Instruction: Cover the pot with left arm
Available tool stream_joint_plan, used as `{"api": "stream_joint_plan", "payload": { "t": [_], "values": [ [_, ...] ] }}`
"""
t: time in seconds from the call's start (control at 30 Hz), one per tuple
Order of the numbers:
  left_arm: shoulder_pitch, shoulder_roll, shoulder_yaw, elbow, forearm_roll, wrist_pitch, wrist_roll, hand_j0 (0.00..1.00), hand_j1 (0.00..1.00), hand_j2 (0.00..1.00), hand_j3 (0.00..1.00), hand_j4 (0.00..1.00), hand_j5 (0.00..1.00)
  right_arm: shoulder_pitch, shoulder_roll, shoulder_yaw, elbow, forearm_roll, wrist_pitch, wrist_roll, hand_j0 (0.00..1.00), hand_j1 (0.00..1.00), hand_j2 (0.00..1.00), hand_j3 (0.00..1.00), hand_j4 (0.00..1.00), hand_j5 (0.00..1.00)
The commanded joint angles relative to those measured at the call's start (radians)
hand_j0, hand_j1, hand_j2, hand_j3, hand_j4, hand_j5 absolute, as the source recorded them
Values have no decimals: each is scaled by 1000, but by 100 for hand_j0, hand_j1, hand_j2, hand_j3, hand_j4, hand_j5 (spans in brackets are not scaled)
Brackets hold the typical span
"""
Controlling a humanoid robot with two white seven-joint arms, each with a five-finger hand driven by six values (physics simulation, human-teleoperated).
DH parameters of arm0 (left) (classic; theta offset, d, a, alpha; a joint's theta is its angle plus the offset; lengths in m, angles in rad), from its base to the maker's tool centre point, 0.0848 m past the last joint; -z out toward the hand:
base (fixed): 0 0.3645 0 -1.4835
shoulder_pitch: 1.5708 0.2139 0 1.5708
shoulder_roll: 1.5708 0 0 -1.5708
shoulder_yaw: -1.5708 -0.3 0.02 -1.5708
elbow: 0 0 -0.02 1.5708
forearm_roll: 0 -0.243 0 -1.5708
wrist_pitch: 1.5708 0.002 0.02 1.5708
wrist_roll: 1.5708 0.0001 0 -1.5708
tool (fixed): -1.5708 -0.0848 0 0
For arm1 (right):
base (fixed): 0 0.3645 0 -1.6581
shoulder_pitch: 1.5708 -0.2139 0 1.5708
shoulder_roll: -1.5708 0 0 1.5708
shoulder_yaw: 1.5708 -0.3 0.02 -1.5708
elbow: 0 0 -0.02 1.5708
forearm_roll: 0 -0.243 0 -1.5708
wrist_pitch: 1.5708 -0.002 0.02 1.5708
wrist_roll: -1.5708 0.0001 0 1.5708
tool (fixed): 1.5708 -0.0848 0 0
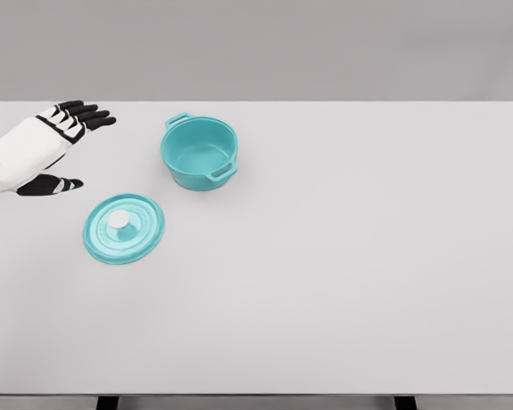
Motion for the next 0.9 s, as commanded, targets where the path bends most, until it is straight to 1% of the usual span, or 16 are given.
{"api": "stream_joint_plan", "payload": {
  "t": [0.0,0.27,0.33,0.4,0.43,0.5,0.57,0.63,0.73,0.77,0.8,0.87],
  "values": [
    [0,1,-1,0,7,1,-1,100,100,100,100,100,100,0,0,0,0,0,0,0,100,100,100,100,100,100],
    [5,11,-13,3,13,1,1,100,100,100,100,100,100,0,0,0,0,0,0,0,100,100,100,100,100,100],
    [3,22,-21,22,19,1,-25,100,100,100,100,100,100,0,0,0,1,0,0,0,100,100,100,100,100,100],
    [-5,50,-52,23,60,1,-30,100,100,100,100,100,100,0,0,0,0,0,0,0,100,100,100,100,100,100],
    [-9,69,-87,25,91,1,-30,100,100,100,100,100,100,0,0,0,0,0,0,0,100,100,100,100,100,100],
    [-29,108,-130,60,140,1,-29,100,100,100,100,100,100,0,0,0,1,0,0,0,100,100,100,100,100,100],
    [-60,145,-227,68,214,1,-29,100,100,100,100,100,100,0,0,0,0,0,0,0,100,100,100,100,100,100],
    [-75,155,-288,69,260,1,-27,100,100,100,100,100,100,0,0,0,0,0,0,0,100,100,100,100,100,100],
    [-74,168,-309,68,273,1,-27,100,100,100,100,100,100,0,0,0,0,0,0,0,100,100,100,100,100,100],
    [-74,188,-339,65,281,1,-26,100,100,100,100,100,100,0,0,0,1,0,0,0,100,100,100,100,100,100],
    [-74,203,-360,60,309,1,-26,97,97,97,97,97,97,0,0,0,0,0,0,0,100,100,100,100,100,100],
    [-74,214,-375,59,321,1,-26,91,91,91,91,91,91,0,0,0,0,0,0,0,100,100,100,100,100,100]
  ]
}}
